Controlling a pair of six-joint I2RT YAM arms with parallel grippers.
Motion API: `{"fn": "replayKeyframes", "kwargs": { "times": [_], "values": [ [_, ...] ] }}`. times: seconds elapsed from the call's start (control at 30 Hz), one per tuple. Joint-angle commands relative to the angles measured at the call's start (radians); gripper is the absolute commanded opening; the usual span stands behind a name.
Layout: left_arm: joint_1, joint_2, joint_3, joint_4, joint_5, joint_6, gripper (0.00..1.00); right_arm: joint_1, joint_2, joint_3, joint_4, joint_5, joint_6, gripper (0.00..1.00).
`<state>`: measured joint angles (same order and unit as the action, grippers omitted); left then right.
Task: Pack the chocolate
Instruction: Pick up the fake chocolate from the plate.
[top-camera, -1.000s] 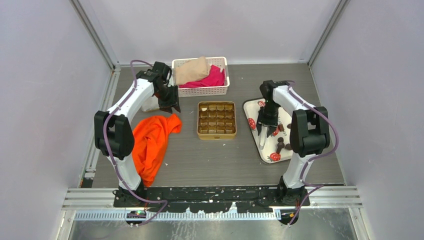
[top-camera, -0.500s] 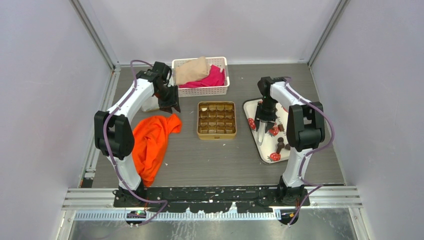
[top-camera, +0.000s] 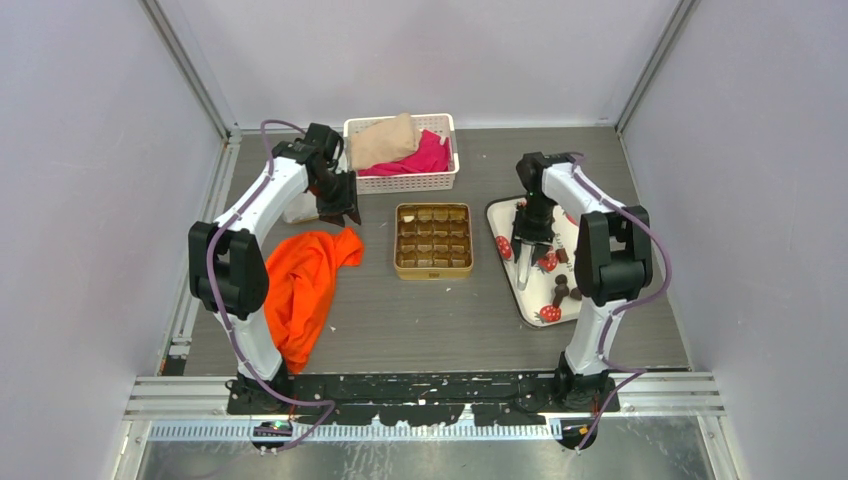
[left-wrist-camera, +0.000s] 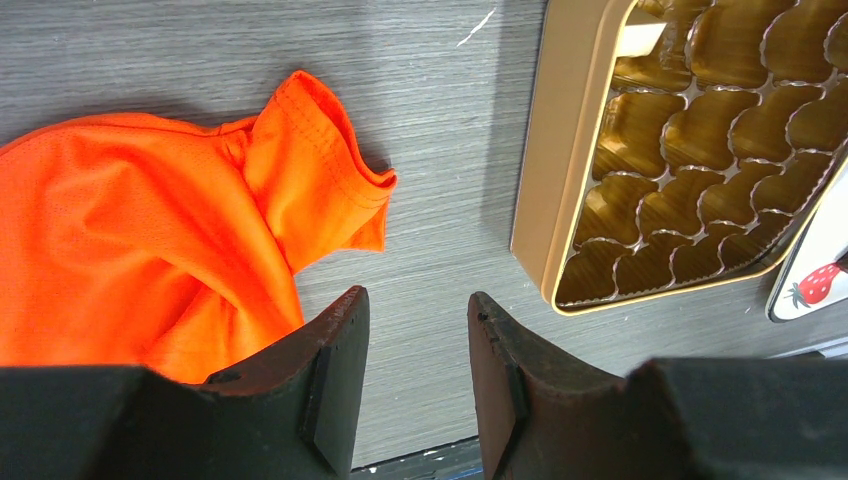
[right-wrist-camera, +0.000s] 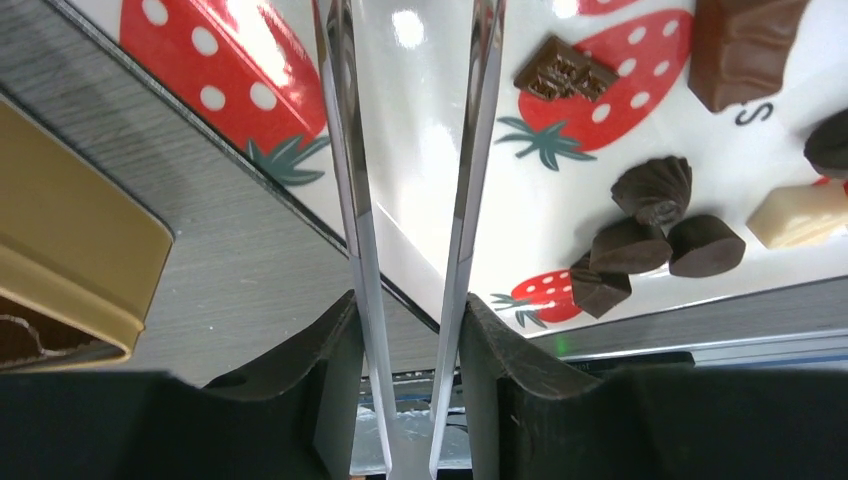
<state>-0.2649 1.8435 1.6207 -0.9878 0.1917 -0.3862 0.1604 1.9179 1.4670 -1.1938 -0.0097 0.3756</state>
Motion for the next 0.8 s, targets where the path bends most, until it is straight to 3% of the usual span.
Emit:
{"fn": "replayKeyframes", "kwargs": {
  "times": [0.0,0.2,0.47,0.77],
  "values": [
    [0.006,-0.006,0.050,0.012,0.003,0.000,0.42,-0.002,-0.124,0.023,-0.065,0.007,-0.007,0.12],
    [0.007,0.007,0.102,-0.013,-0.017,0.015,0.42,0.022,-0.195,0.022,-0.116,0.007,-0.015,0.10],
    [0.009,0.002,0.095,-0.012,-0.032,0.014,0.42,0.138,-0.219,0.142,-0.192,0.053,0.011,0.08],
    [0.040,-0.008,0.089,-0.017,-0.055,0.020,0.42,0.423,-0.098,0.400,-0.251,0.055,0.073,0.08]
  ]
}}
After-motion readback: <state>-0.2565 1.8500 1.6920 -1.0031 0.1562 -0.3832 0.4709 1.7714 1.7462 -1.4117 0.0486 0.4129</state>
